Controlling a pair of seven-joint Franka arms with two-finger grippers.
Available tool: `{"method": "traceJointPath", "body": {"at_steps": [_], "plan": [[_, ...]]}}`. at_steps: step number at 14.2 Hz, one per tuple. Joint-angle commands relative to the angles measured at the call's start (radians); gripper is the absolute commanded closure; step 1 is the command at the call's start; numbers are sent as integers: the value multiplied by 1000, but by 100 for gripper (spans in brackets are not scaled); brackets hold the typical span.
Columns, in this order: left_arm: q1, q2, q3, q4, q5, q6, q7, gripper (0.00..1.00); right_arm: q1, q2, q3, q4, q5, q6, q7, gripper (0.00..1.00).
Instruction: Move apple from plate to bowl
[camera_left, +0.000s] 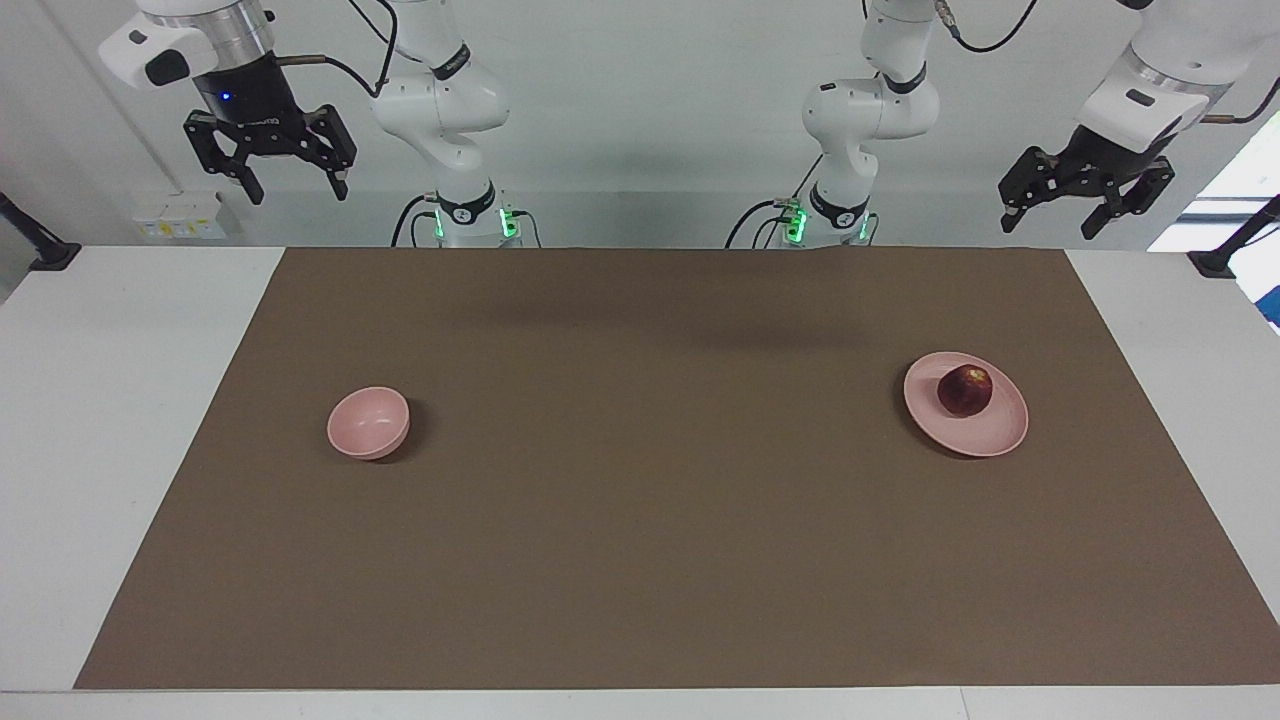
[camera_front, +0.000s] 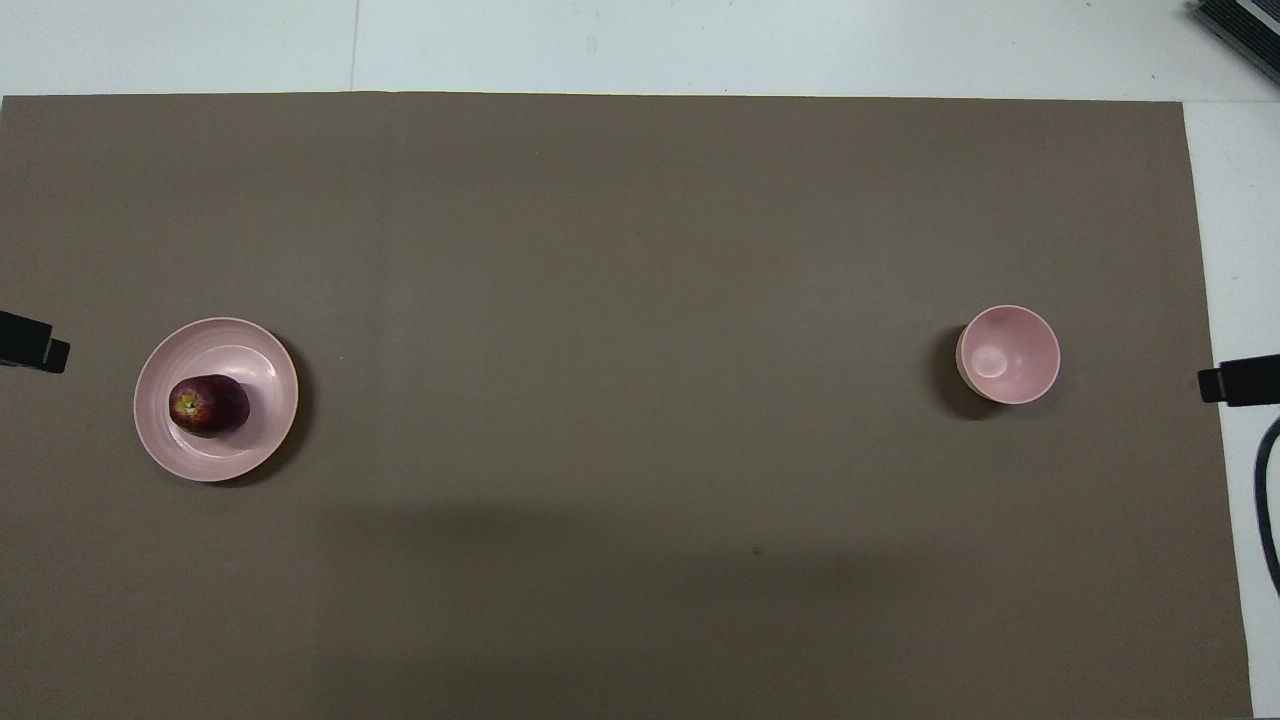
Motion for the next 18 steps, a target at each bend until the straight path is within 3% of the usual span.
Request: {"method": "traceJointPath", "body": {"at_steps": [1,18], "plan": [[-5,-11,5,-4,-4,-16,-11,0,-7,2,3,2,13,0,-22,0],[-8,-15,4,-12,-8,-18,-10,0,-8,2,2,2,13,0,-22,0]]}}
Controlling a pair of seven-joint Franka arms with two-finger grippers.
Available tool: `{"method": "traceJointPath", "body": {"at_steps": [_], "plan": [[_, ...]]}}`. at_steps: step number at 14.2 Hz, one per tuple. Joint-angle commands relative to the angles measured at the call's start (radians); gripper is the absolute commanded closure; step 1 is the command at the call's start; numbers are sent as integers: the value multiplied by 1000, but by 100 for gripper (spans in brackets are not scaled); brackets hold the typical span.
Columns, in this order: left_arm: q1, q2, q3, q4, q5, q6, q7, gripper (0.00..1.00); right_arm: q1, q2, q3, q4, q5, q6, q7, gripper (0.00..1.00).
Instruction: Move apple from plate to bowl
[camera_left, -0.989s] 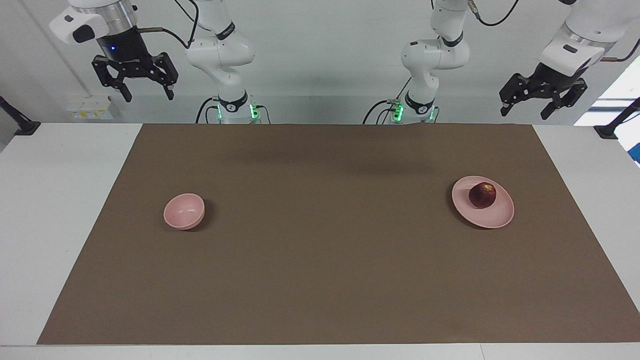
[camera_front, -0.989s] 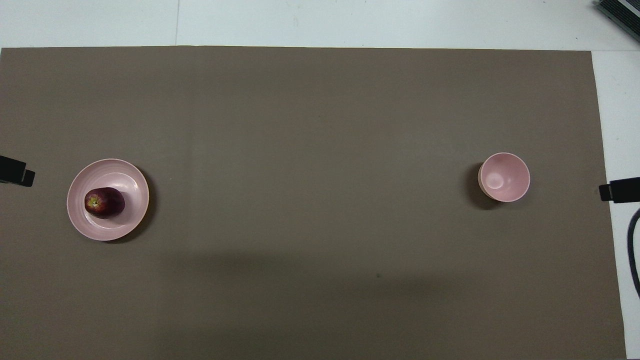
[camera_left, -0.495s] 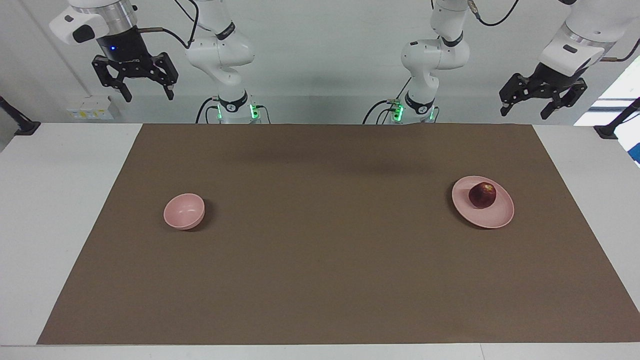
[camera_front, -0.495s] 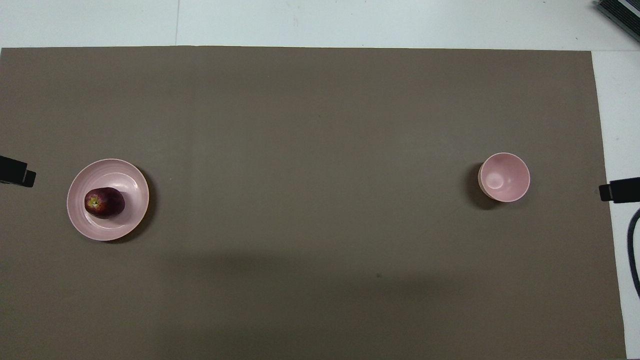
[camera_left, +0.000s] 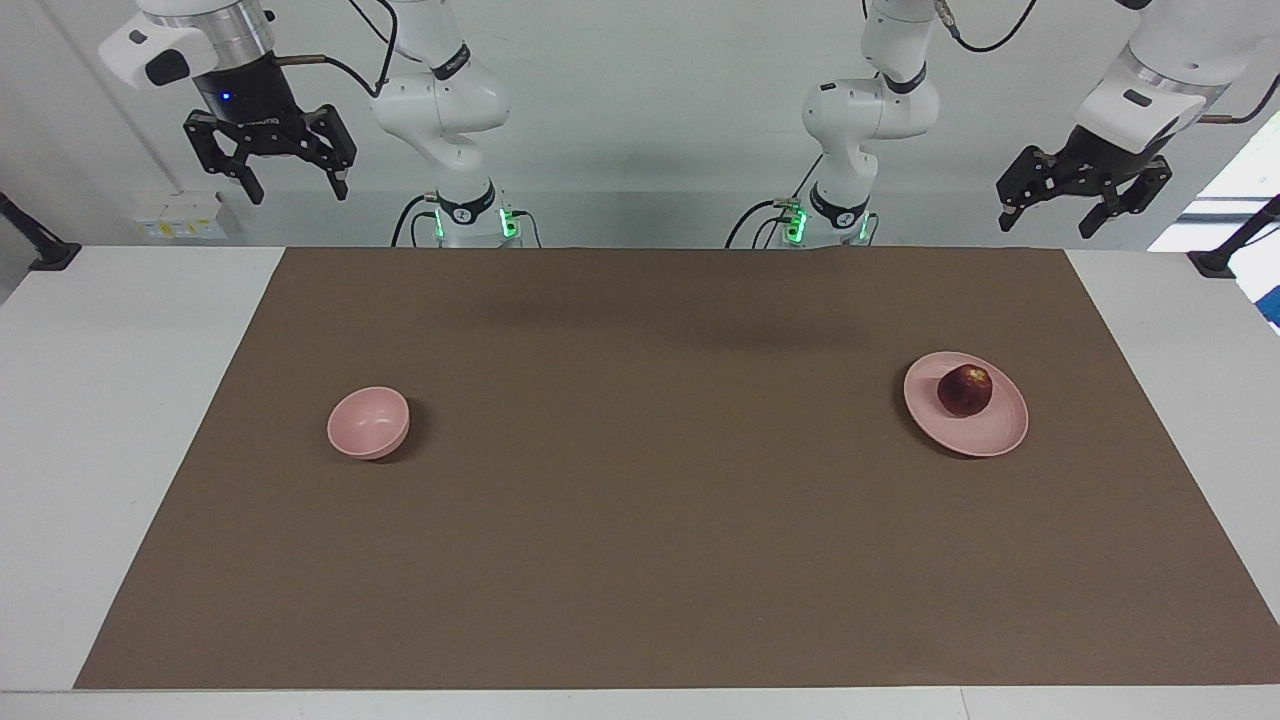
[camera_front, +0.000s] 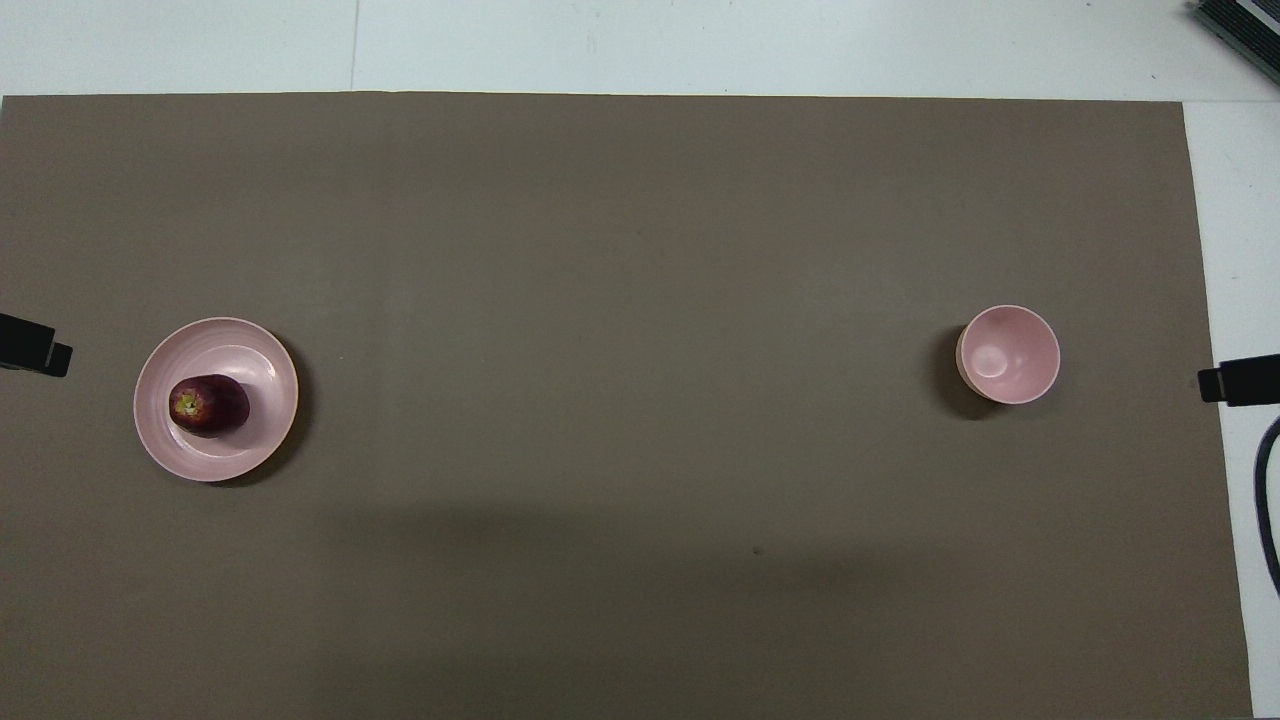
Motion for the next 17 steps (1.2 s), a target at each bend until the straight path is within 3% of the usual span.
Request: {"method": "traceJointPath", "body": {"at_steps": [1,5,11,17], "plan": [[-7,-20,6,-17,-8,-9,-10,0,-7,2,2,2,13,0,-22,0],[-2,-35,7,-47,-8,5,-1,0,-10,-2,2,1,6,-10,-28,0],[4,-98,9,-158,-10,96,2,0,-7,-6,3,-5,9,-10,-31,0],[5,-103,42,-285,-10,218,31,0,-5,-9,3,-13,10,-8,-31,0]]}}
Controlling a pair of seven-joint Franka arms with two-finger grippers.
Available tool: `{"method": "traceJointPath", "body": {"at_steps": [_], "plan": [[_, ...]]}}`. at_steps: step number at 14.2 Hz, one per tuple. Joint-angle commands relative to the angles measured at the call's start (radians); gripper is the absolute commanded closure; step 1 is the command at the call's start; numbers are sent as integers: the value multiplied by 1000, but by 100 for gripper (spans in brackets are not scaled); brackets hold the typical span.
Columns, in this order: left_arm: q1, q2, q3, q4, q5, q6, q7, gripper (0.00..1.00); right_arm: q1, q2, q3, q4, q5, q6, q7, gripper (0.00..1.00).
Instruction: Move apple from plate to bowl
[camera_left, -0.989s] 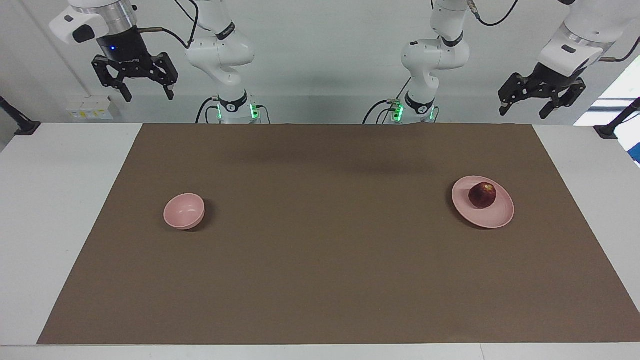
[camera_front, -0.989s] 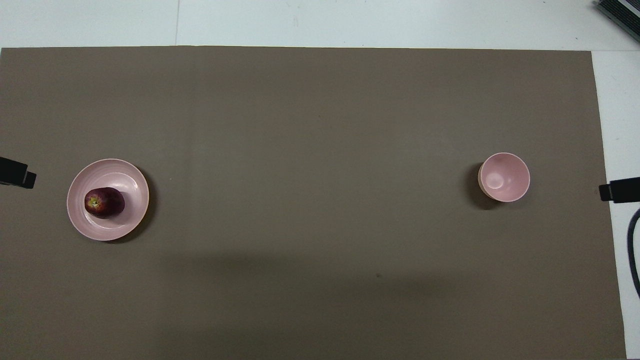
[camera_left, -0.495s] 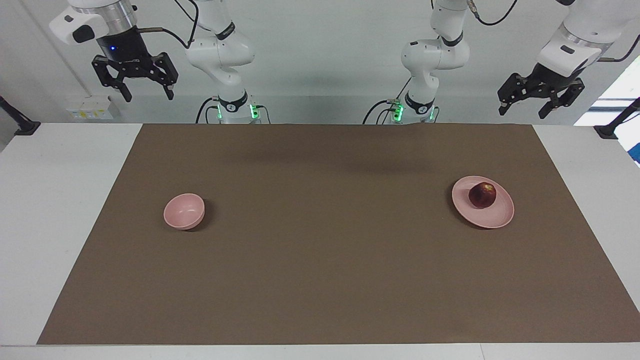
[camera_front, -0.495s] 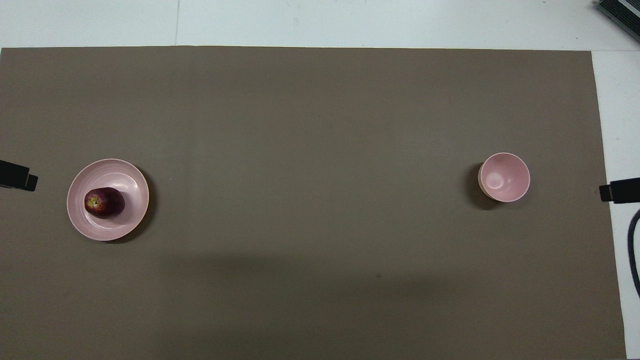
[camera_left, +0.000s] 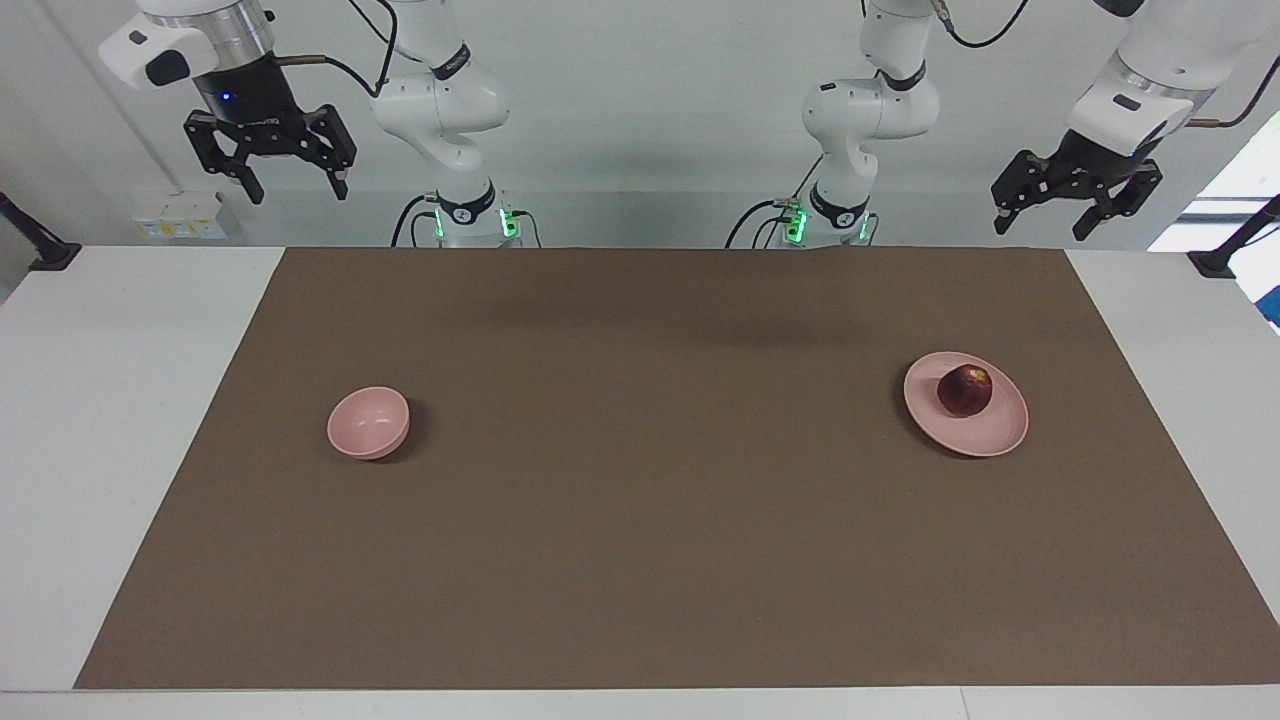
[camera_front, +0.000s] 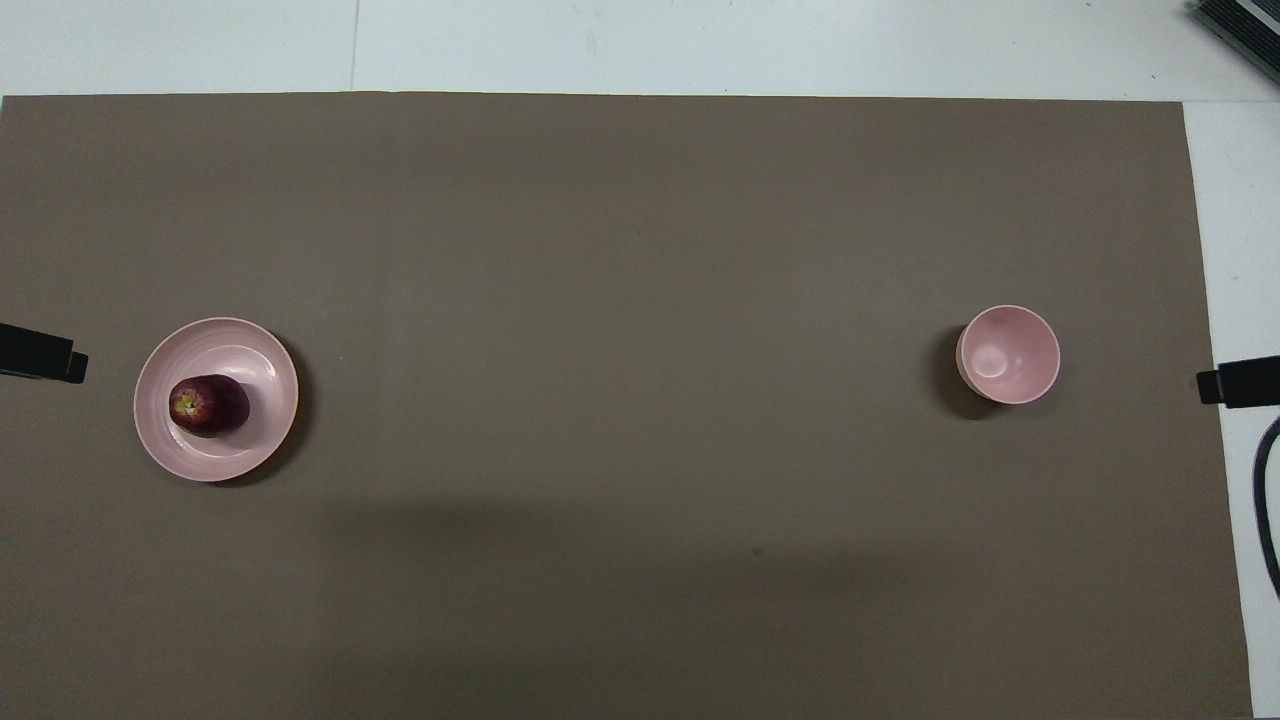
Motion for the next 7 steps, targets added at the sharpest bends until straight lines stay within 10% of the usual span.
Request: {"method": "traceJointPath", "body": {"at_steps": [1,7], "plan": [[4,-31,17,-121,-9,86,35,0,-6,-9,3,-11,10,-5,-30,0],[6,-31,78,-342,-9,347,114,0,-6,-12,3,-18,10,-5,-30,0]]}}
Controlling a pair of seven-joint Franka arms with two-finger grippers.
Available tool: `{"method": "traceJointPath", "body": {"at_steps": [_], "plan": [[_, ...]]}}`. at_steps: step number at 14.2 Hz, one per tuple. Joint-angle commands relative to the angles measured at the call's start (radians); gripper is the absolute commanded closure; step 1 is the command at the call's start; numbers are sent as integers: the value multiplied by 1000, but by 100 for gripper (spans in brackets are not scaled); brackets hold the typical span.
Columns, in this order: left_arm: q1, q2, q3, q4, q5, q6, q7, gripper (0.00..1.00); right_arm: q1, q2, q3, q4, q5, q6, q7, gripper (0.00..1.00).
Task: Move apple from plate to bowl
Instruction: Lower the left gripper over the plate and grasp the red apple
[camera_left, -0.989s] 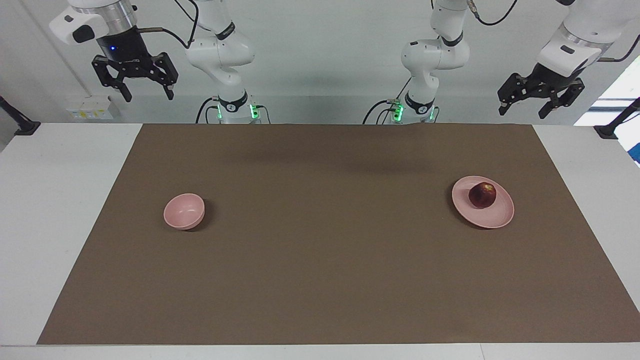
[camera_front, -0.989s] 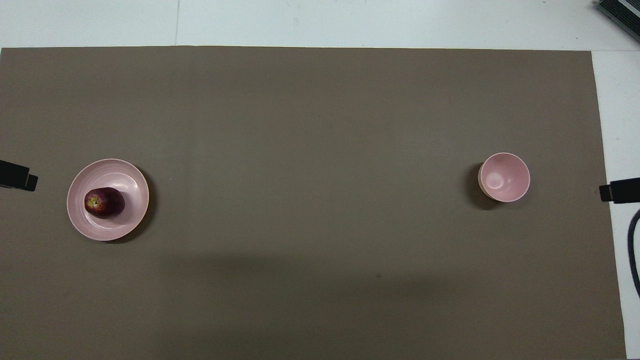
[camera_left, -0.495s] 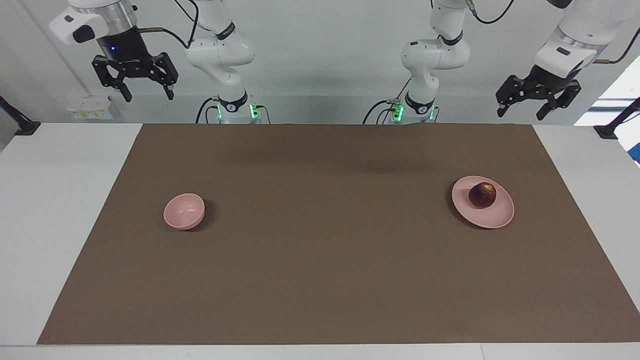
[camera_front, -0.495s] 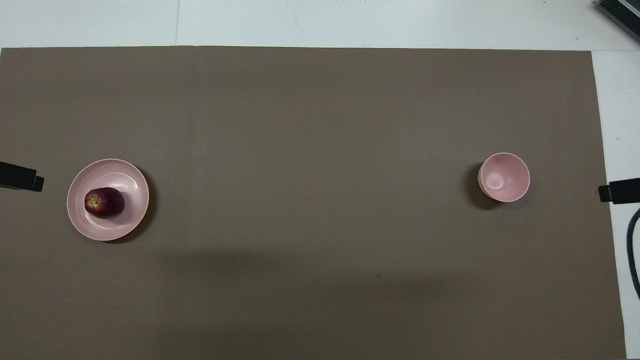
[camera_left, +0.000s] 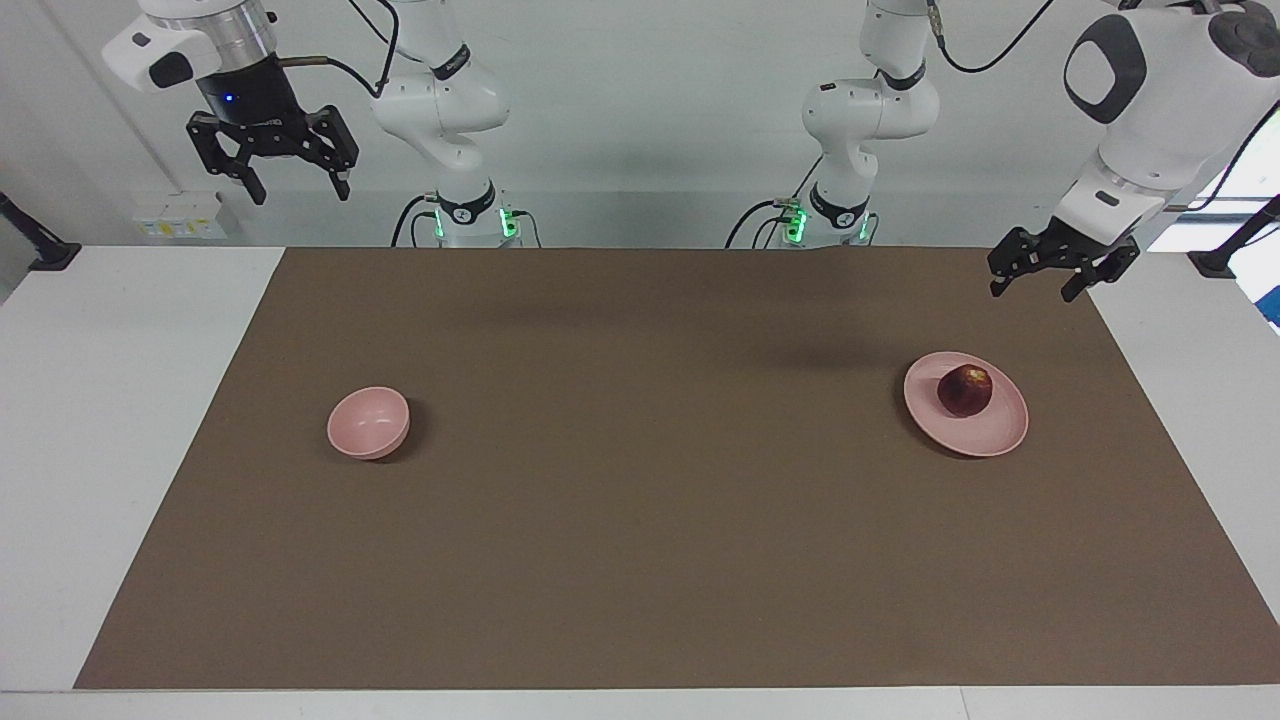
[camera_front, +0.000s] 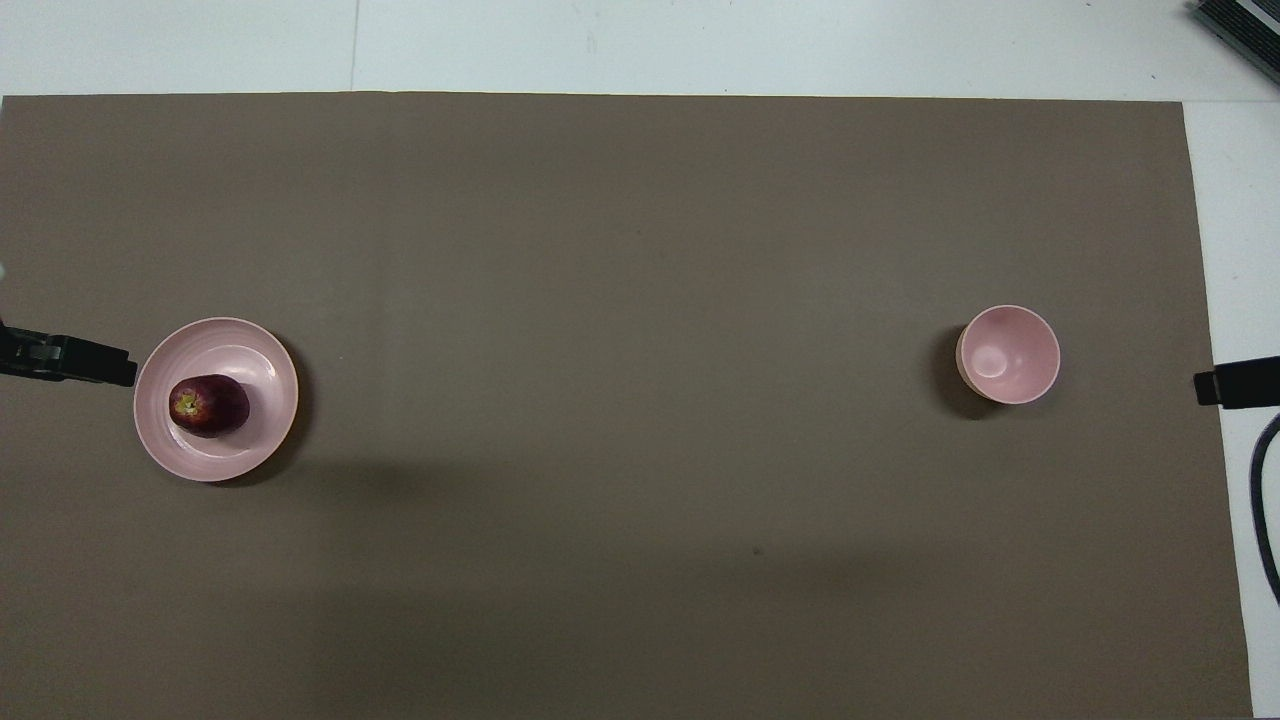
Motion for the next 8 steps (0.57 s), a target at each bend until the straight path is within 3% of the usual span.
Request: {"method": "traceJointPath", "body": {"at_steps": [1,8], "plan": [[5,-32,22,-126,-9,127,40,0,-8,-12,3,-15,10,-5,-30,0],[7,17,23,-327,-9,394,40,0,-4,-28,3,-41,10,4,-30,0]]}}
